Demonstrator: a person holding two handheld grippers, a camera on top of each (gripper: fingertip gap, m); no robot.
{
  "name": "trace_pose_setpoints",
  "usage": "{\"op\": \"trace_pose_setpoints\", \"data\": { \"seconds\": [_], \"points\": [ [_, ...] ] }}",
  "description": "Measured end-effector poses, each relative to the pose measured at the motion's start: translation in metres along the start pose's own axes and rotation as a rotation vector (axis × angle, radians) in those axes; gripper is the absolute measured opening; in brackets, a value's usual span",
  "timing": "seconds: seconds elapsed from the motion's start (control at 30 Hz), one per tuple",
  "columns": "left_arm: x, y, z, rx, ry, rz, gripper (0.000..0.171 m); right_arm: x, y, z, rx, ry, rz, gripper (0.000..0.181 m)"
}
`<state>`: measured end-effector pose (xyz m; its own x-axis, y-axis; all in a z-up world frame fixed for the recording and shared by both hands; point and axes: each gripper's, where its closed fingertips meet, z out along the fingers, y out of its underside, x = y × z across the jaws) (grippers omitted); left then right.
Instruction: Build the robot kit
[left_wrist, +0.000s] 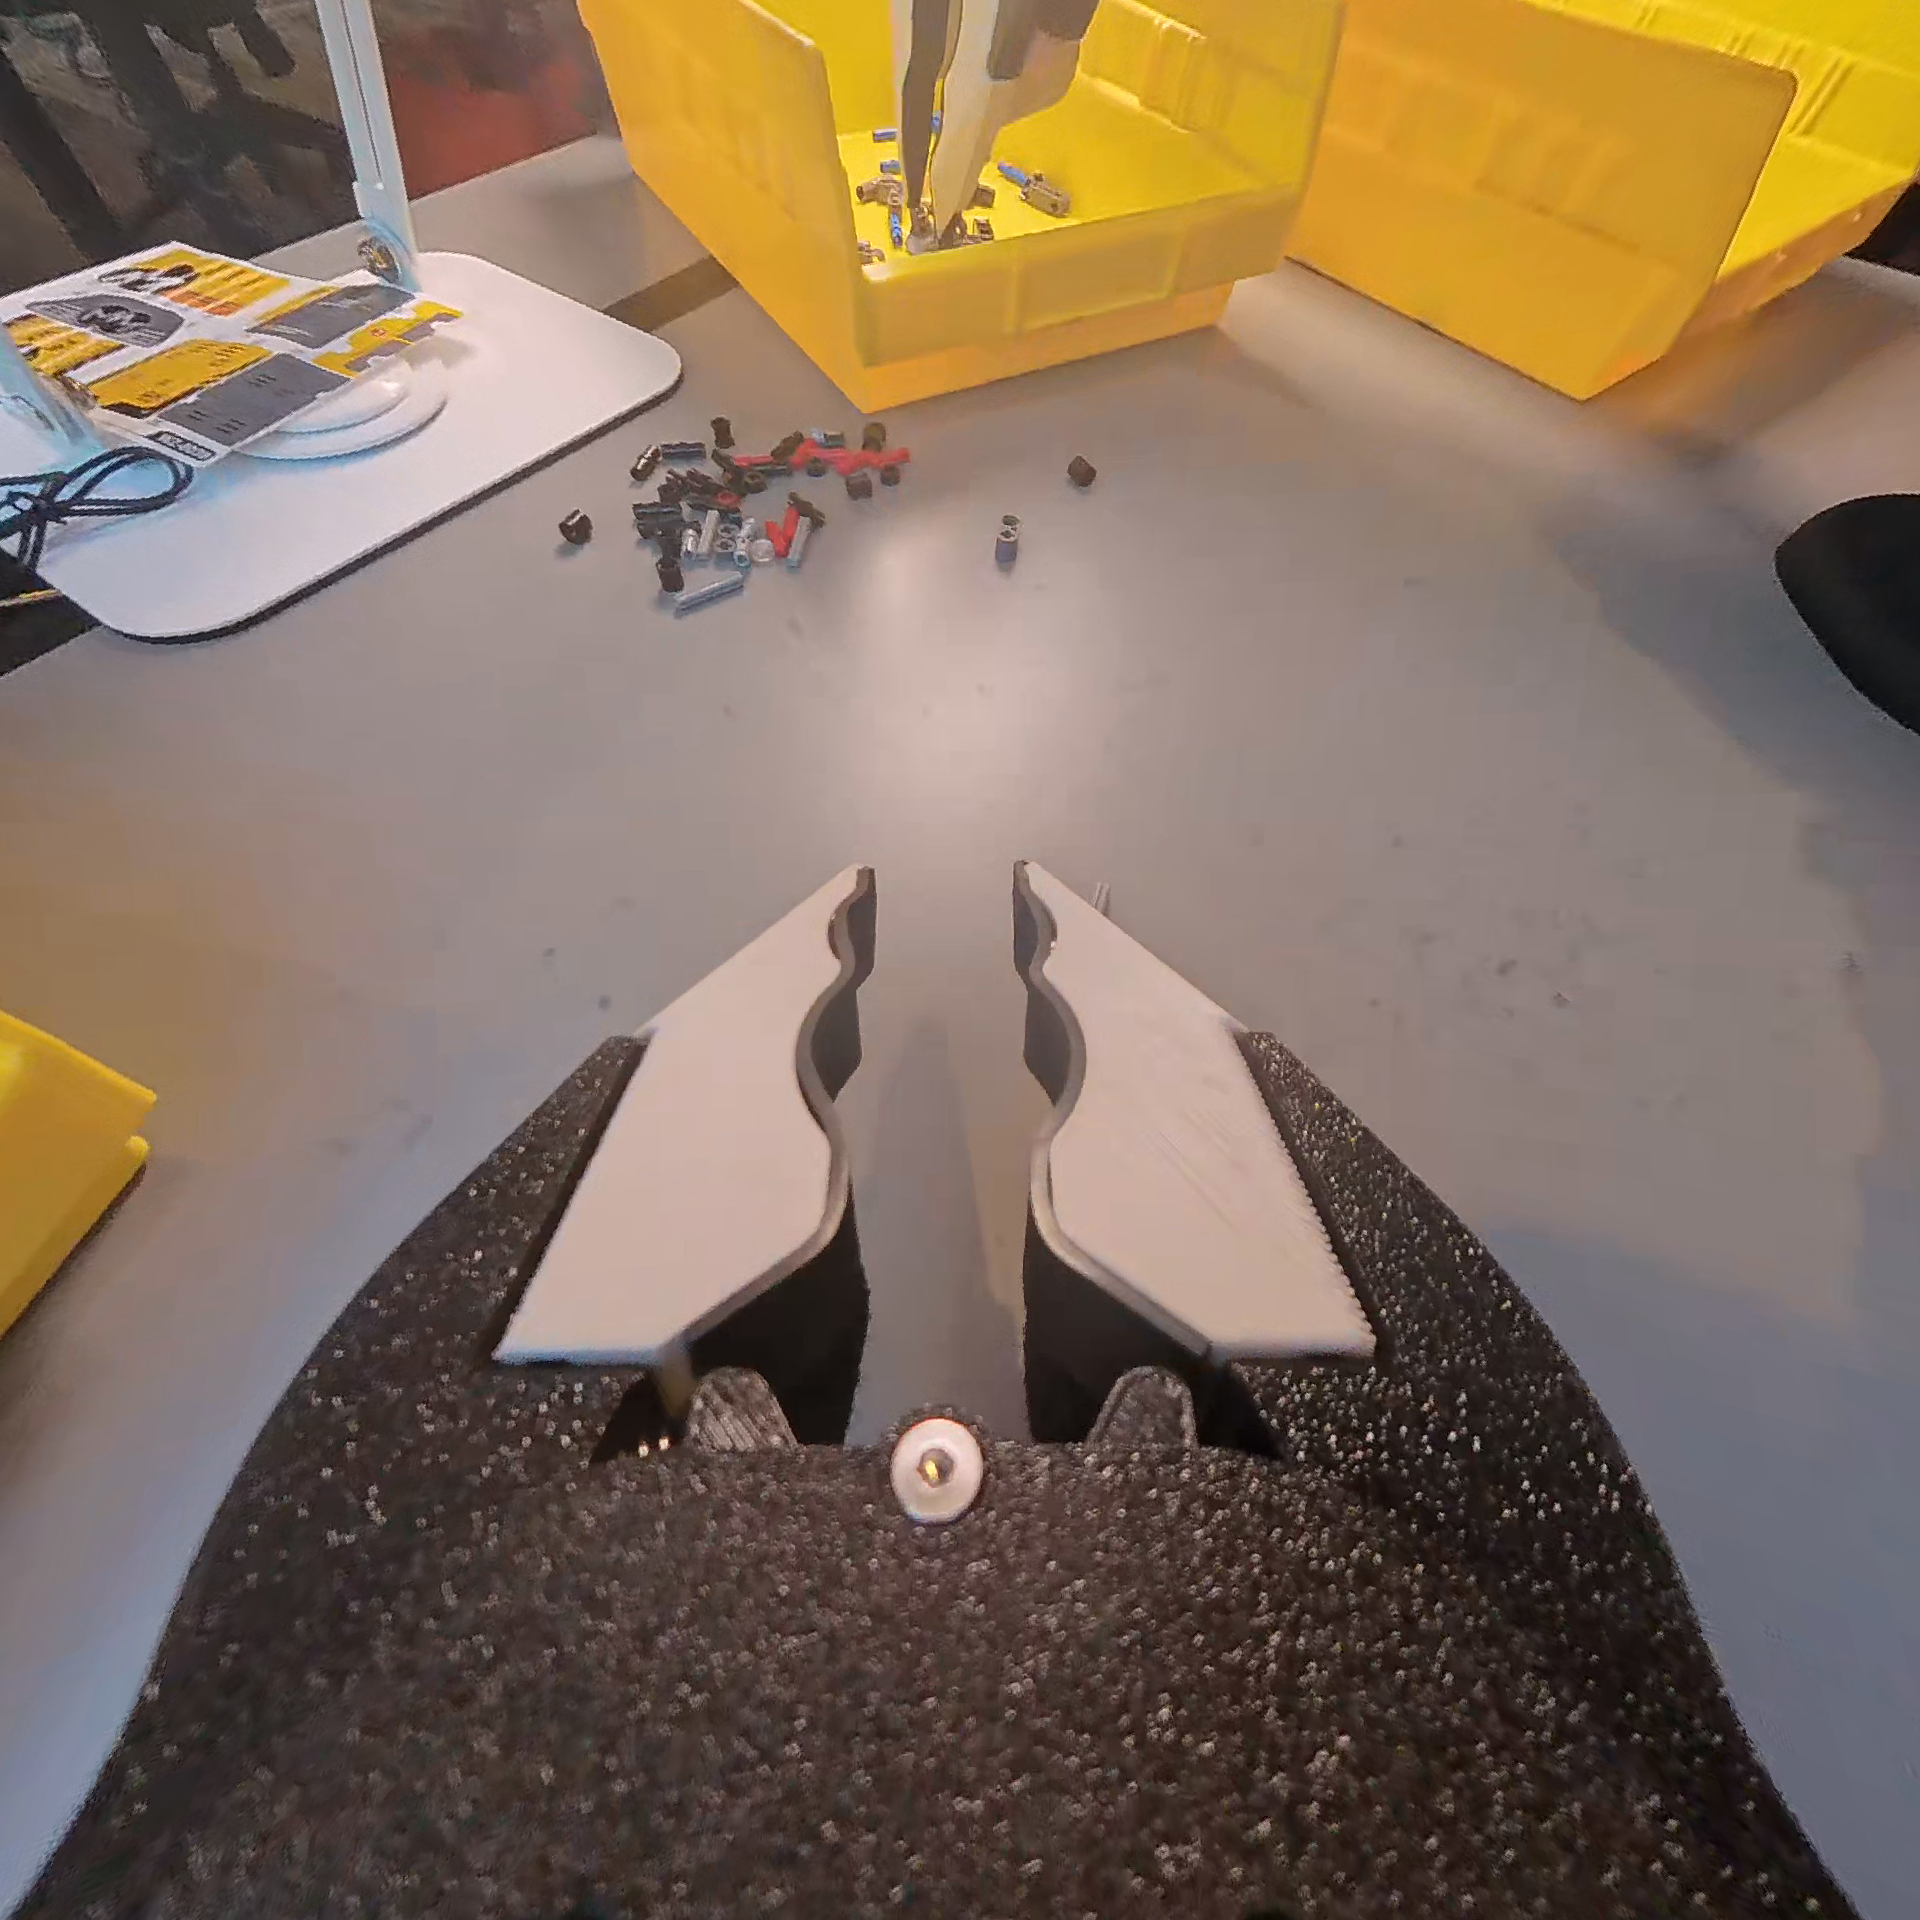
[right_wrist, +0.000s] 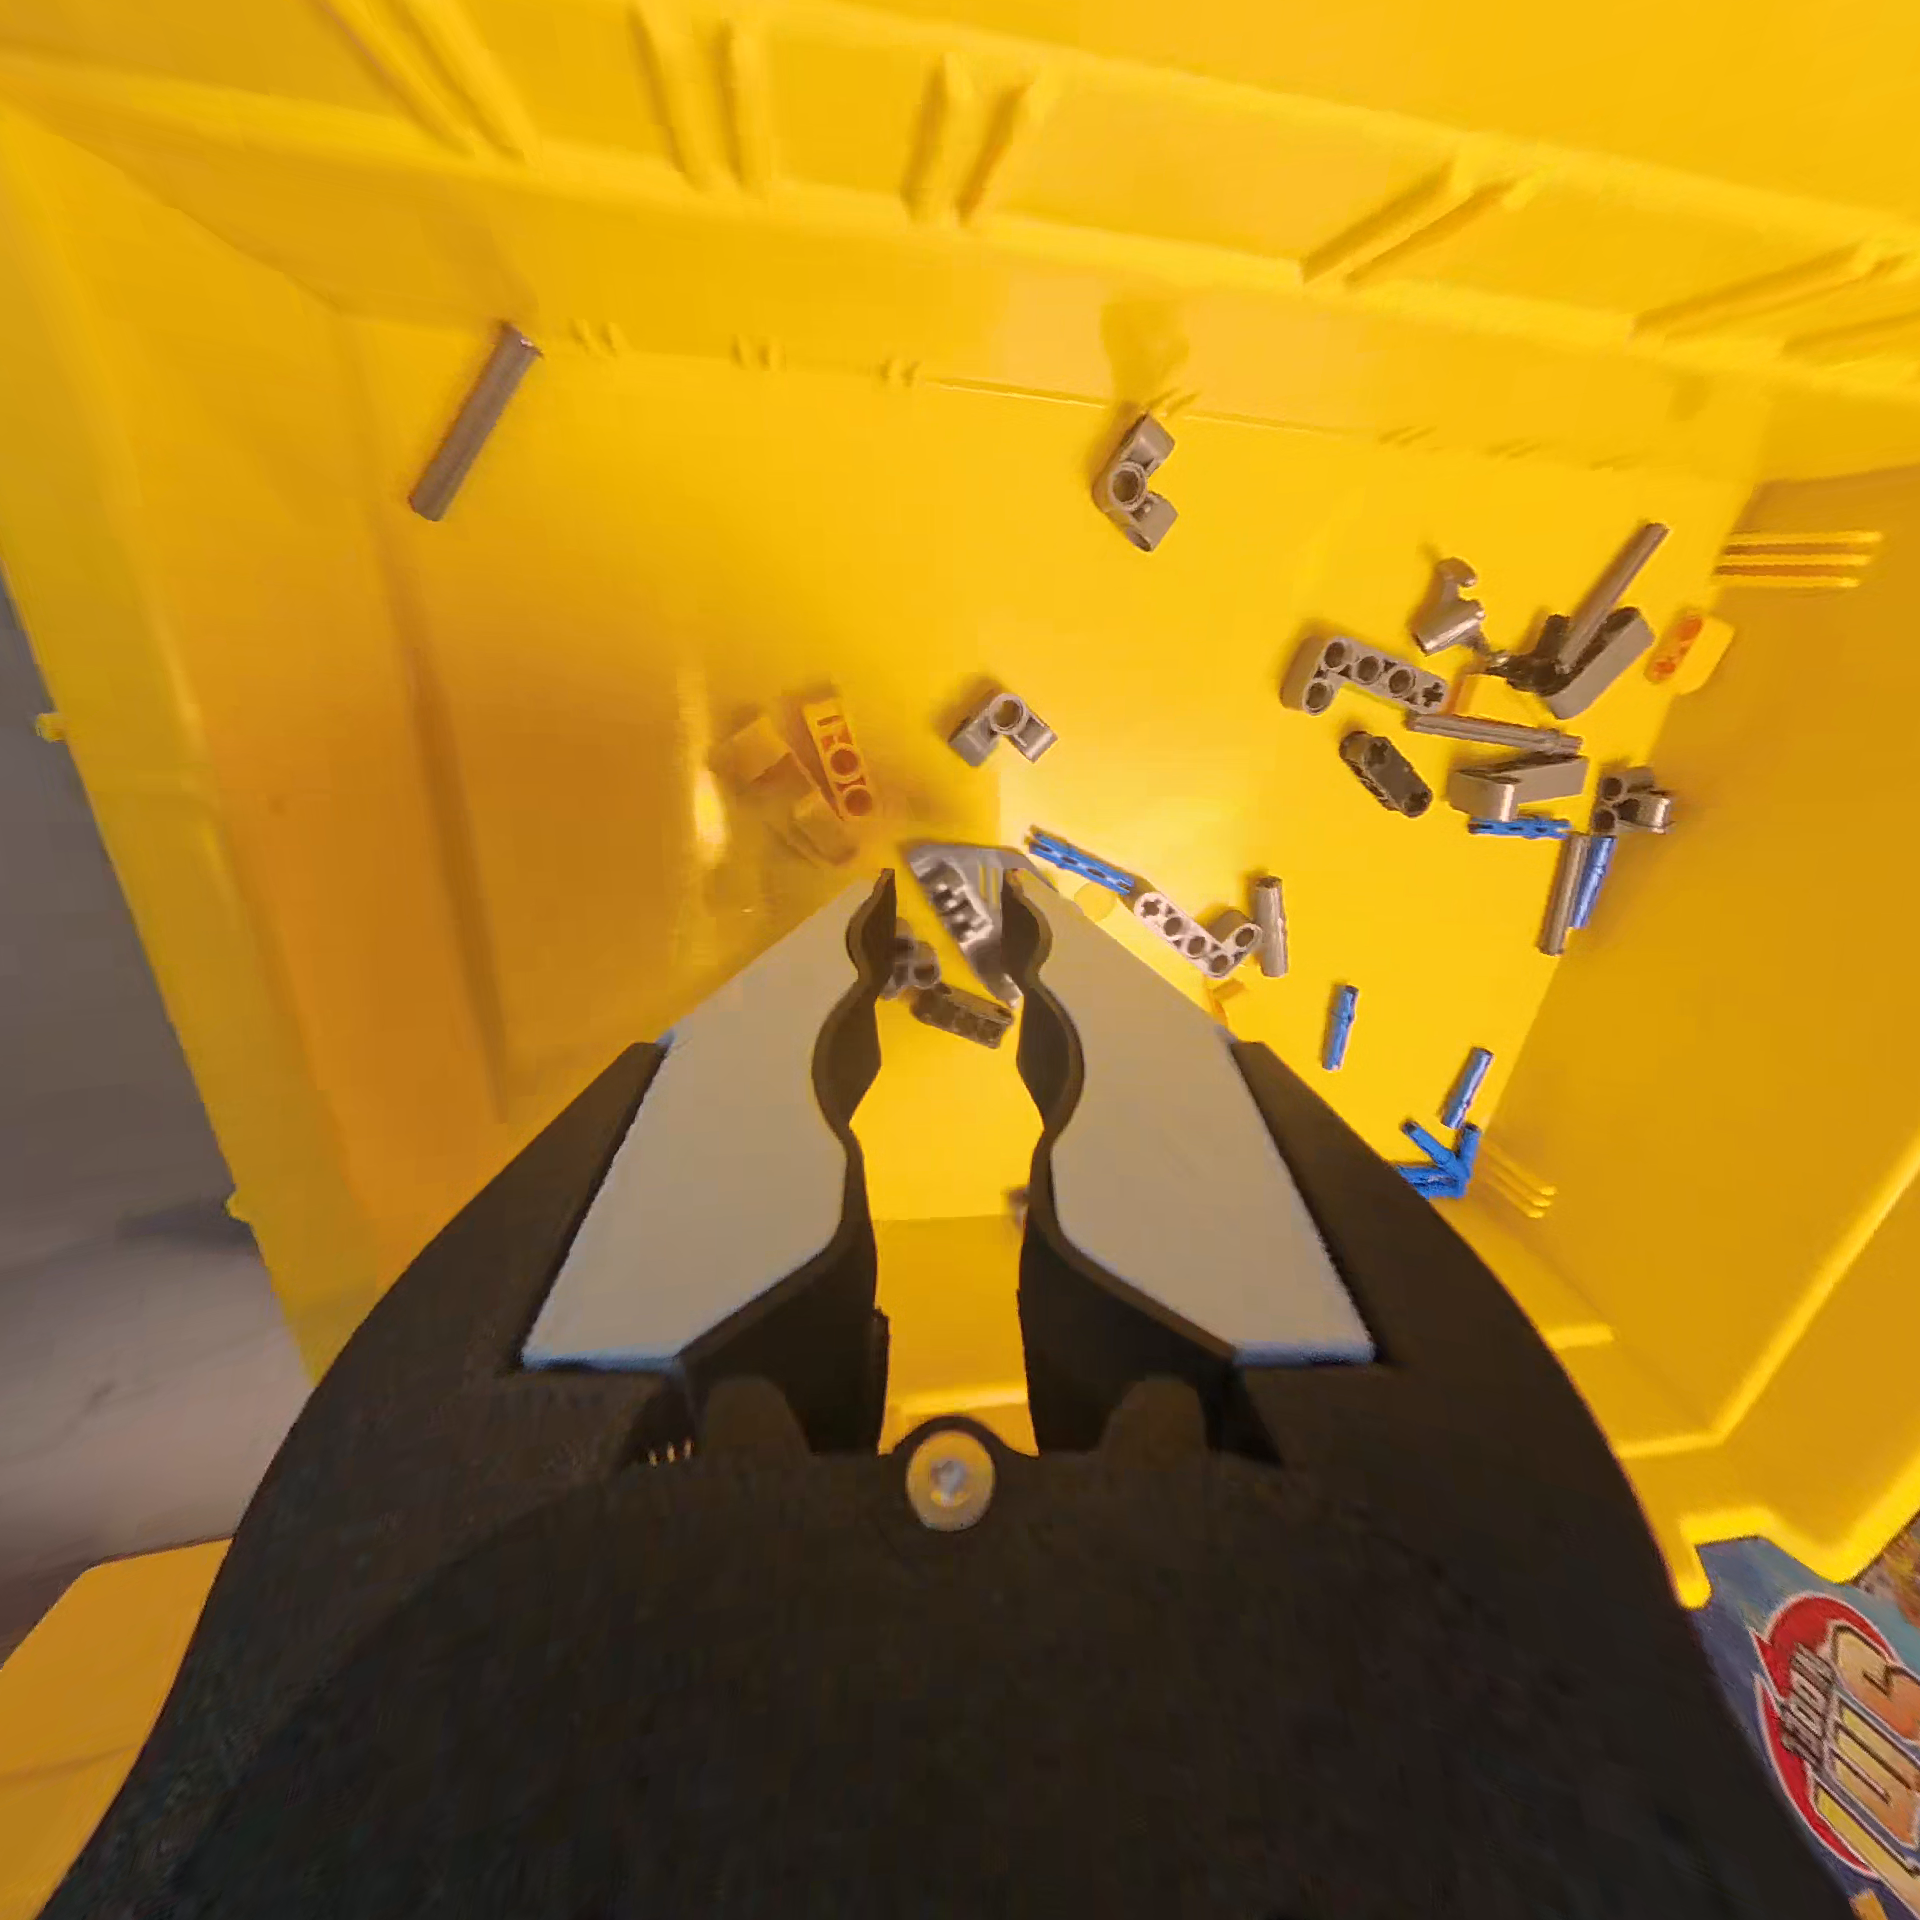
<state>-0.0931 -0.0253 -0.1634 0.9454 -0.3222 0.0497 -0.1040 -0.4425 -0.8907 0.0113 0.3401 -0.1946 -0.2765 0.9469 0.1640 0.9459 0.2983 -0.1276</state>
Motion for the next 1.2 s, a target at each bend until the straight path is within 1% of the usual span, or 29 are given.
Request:
{"op": "trace_pose_setpoints", "data": {
  "seconds": [0.13, 0.2, 0.27, 0.33, 0.43, 0.53, 0.7, 0.73, 0.77, 0.8, 0.87, 0.9, 0.93, 1.0, 1.03, 1.1, 1.17, 1.2],
  "points": [
    [0.002, 0.000, 0.001, 0.004, 0.012, -0.007, 0.025, 0.038, 0.021, -0.002, -0.072, 0.085, 0.054, 0.020],
    [0.003, 0.004, 0.003, -0.012, 0.015, 0.010, 0.025, 0.062, 0.039, -0.006, -0.150, 0.158, 0.040, 0.020],
    [0.005, 0.008, 0.006, -0.032, 0.016, 0.025, 0.025, 0.073, 0.051, -0.007, -0.198, 0.158, 0.013, 0.020],
    [0.005, 0.010, 0.007, -0.044, 0.019, 0.031, 0.025, 0.082, 0.054, -0.008, -0.207, 0.169, -0.004, 0.020],
    [0.006, 0.010, 0.007, -0.041, 0.021, 0.029, 0.025, 0.079, 0.049, -0.003, -0.190, 0.107, -0.031, 0.020],
    [0.005, 0.010, 0.007, -0.043, 0.022, 0.022, 0.025, 0.080, 0.048, 0.004, -0.208, 0.098, -0.068, 0.020],
    [0.006, 0.012, 0.008, -0.054, 0.029, 0.024, 0.025, 0.071, 0.044, 0.017, -0.219, 0.022, -0.062, 0.019],
    [0.006, 0.012, 0.008, -0.055, 0.031, 0.025, 0.025, 0.071, 0.047, 0.019, -0.238, 0.019, -0.061, 0.015],
    [0.007, 0.012, 0.008, -0.055, 0.032, 0.025, 0.025, 0.068, 0.049, 0.021, -0.255, 0.002, -0.061, 0.007],
    [0.007, 0.012, 0.008, -0.055, 0.034, 0.024, 0.025, 0.065, 0.048, 0.020, -0.258, -0.022, -0.052, 0.007],
    [0.007, 0.012, 0.008, -0.053, 0.035, 0.021, 0.025, 0.036, 0.046, 0.013, -0.248, -0.213, 0.024, 0.007],
    [0.007, 0.011, 0.008, -0.052, 0.036, 0.019, 0.025, 0.029, 0.046, 0.008, -0.264, -0.263, 0.043, 0.008],
    [0.007, 0.011, 0.008, -0.051, 0.038, 0.016, 0.025, 0.027, 0.045, 0.003, -0.265, -0.281, 0.052, 0.008],
    [0.007, 0.011, 0.008, -0.052, 0.044, 0.012, 0.025, 0.031, 0.027, -0.006, -0.165, -0.296, 0.095, 0.016],
    [0.007, 0.012, 0.008, -0.054, 0.046, 0.010, 0.025, 0.041, 0.015, -0.010, -0.091, -0.268, 0.116, 0.017],
    [0.007, 0.012, 0.008, -0.058, 0.048, 0.011, 0.025, 0.069, -0.008, -0.012, 0.057, -0.160, 0.159, 0.018],
    [0.008, 0.012, 0.009, -0.059, 0.049, 0.013, 0.025, 0.098, -0.021, -0.008, 0.151, -0.029, 0.221, 0.018],
    [0.008, 0.012, 0.008, -0.059, 0.049, 0.014, 0.025, 0.108, -0.025, -0.005, 0.180, 0.013, 0.259, 0.018]
  ]
}}
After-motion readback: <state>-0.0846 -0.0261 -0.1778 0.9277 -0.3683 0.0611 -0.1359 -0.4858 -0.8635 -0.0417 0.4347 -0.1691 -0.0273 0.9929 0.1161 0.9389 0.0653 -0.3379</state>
